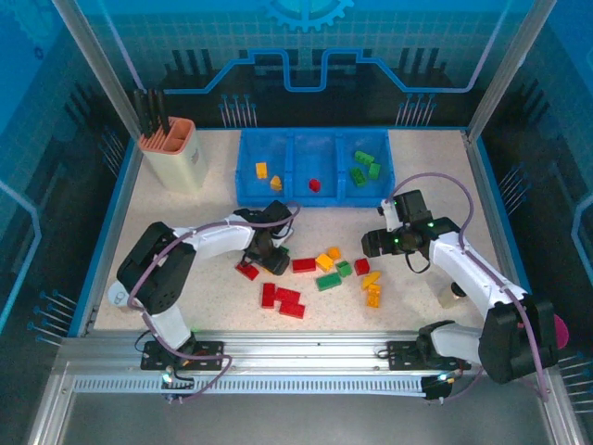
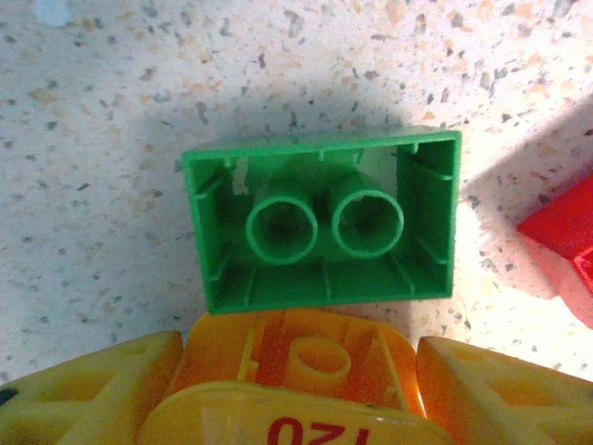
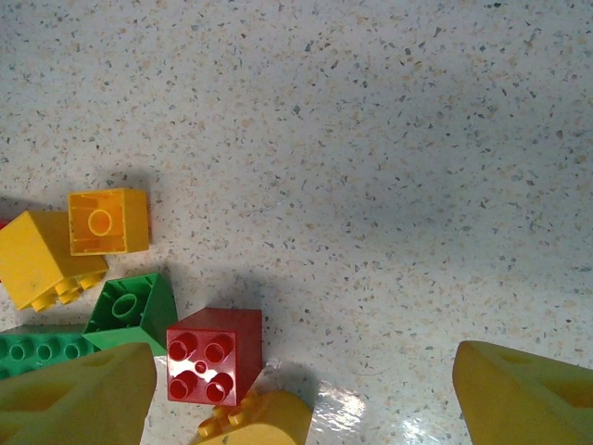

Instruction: Sort the legos into containers by color

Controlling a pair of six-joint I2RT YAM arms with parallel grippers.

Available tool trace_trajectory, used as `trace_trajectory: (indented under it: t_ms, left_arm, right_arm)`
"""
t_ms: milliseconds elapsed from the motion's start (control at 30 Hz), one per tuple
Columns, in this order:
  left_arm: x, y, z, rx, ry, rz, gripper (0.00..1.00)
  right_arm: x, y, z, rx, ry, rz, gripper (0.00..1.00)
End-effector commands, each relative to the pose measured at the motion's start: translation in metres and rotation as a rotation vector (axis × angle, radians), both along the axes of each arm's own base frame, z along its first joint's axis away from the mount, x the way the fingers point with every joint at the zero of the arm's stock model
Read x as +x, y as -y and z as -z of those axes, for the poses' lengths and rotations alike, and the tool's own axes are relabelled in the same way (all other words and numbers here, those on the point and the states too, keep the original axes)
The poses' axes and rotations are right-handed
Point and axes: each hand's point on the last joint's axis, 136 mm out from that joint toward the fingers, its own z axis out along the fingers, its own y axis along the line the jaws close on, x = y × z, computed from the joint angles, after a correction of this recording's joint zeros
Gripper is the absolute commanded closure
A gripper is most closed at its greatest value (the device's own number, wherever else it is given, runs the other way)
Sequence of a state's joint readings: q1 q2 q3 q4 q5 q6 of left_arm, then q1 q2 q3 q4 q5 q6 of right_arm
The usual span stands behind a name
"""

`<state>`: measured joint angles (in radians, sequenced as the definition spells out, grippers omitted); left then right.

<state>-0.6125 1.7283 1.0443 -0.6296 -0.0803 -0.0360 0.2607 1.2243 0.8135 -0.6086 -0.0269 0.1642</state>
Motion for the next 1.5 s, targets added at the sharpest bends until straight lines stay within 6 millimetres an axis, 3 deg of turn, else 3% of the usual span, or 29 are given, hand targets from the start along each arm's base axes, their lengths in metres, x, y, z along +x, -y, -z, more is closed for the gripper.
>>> trace_trajectory:
  t_ms: [0,133,300,433,533,700,1000,1200,1467]
  left_arm:
    - [0.017,0.004,-0.038,-0.05,0.064,-0.027,0.45]
    - [0.054,0.0,-0.078,-0.089,0.179,-0.097,0.45]
    - [0.117,-0.025,-0.12,-0.101,0.35,-0.251,0.44]
    - [0.17,-0.039,-0.141,-0.159,0.448,-0.376,0.44]
    - [0.206,-0.035,-0.147,-0.21,0.486,-0.412,0.44]
    - [0.254,-0.033,-0.124,-0.168,0.443,-0.445,0.44]
    - [0.318,-0.041,-0.094,-0.185,0.437,-0.514,0.42]
    - [0.339,-0.035,-0.073,-0.189,0.415,-0.497,0.41]
    - [0.343,-0.038,-0.039,-0.196,0.372,-0.529,0.39]
  right_arm:
    - [0.006,0.0,-0.01,0.0,0.037,-0.006,0.15]
    - [0.006,0.0,-0.013,0.003,0.048,-0.004,0.15]
    - [0.007,-0.001,-0.013,0.011,0.052,-0.003,0.15]
    - [0.008,-0.002,-0.012,0.015,0.05,-0.003,0.15]
    - [0.008,-0.002,-0.011,0.017,0.045,-0.006,0.15]
    - [0.005,-0.002,-0.008,0.021,0.037,-0.006,0.15]
    - [0.002,-0.004,-0.003,0.028,0.005,-0.016,0.15]
    - [0.002,-0.005,0.005,0.021,-0.032,-0.022,0.15]
    - [0.004,-0.002,0.007,-0.004,-0.048,-0.017,0.15]
